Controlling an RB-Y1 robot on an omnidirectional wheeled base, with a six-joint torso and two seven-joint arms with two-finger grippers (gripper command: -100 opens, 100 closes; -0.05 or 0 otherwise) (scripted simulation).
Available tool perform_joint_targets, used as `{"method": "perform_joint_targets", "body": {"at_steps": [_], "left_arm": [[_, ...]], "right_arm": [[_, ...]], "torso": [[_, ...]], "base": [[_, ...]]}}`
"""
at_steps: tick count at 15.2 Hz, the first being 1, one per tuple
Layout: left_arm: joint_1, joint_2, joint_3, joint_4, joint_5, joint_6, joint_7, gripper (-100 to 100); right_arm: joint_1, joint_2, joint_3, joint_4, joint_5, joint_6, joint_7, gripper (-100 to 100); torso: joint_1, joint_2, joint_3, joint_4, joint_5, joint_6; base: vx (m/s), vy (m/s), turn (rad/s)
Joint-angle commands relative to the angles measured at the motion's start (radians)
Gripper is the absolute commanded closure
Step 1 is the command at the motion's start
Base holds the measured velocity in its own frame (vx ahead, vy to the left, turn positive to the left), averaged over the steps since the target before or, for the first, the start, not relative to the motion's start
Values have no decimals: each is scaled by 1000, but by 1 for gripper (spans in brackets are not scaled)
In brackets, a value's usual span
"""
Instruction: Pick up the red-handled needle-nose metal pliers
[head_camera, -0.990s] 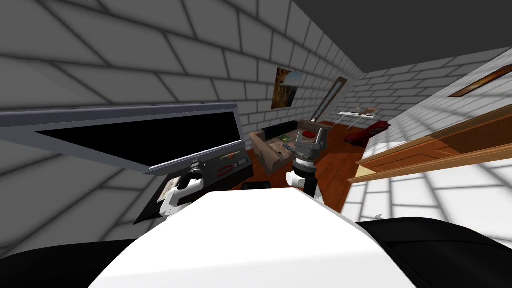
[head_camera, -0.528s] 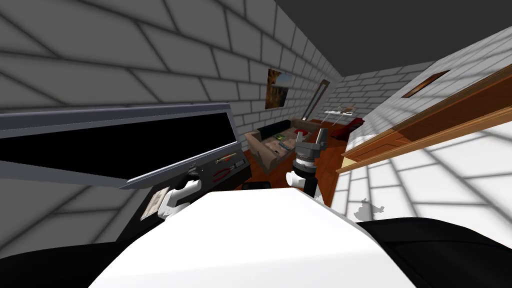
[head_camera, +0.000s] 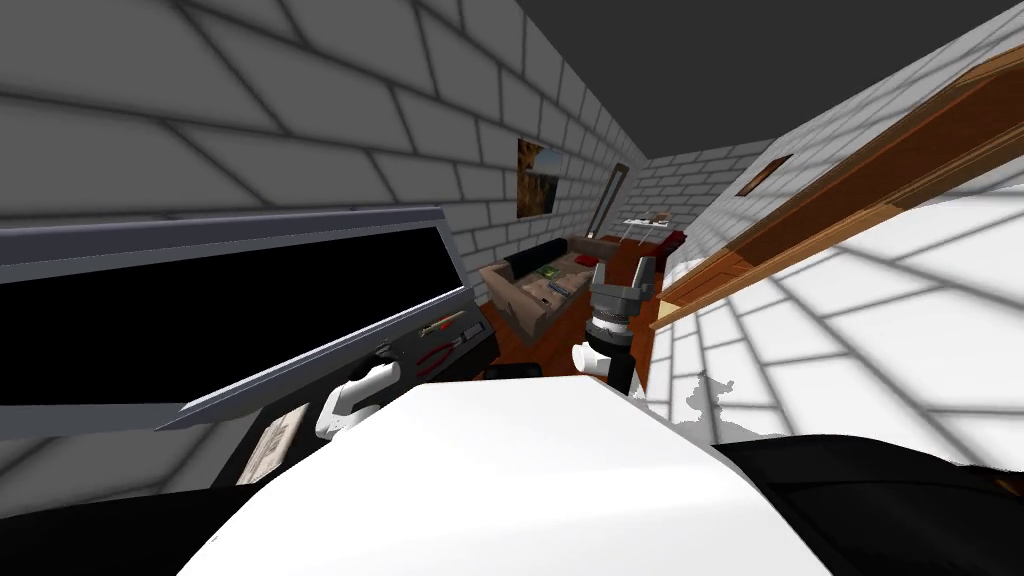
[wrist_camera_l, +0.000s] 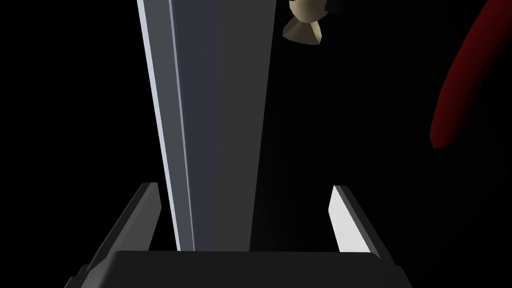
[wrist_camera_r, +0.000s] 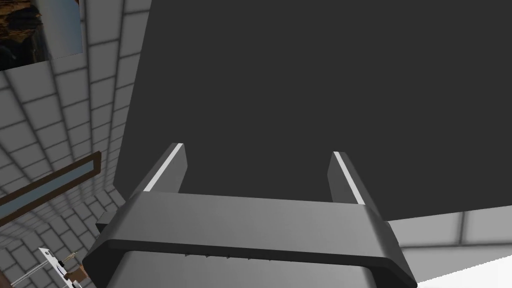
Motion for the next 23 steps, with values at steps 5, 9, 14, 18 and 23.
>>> {"method": "perform_joint_targets", "body": {"at_steps": [5,9,14,18,23], "left_arm": [[-23,-2,60,87,26,113,21,-100],[-47,-13,114,166,42,206,39,-100],[-69,-24,164,234,57,294,57,-100],[-89,-36,210,305,71,372,72,-100],[-107,-47,250,367,84,445,86,-100]], "right_arm": [[0,0,0,0,0,0,0,0],[0,0,0,0,0,0,0,0],[0,0,0,0,0,0,0,0],[0,0,0,0,0,0,0,0],[0,0,0,0,0,0,0,0]], "torso": [[0,0,0,0,0,1],[1,0,0,0,0,1],[0,0,0,0,0,-1],[0,0,0,0,0,0],[1,0,0,0,0,1]], "base": [[7,16,-214],[8,25,-308],[6,18,-149],[4,24,-258],[2,27,-220]]}}
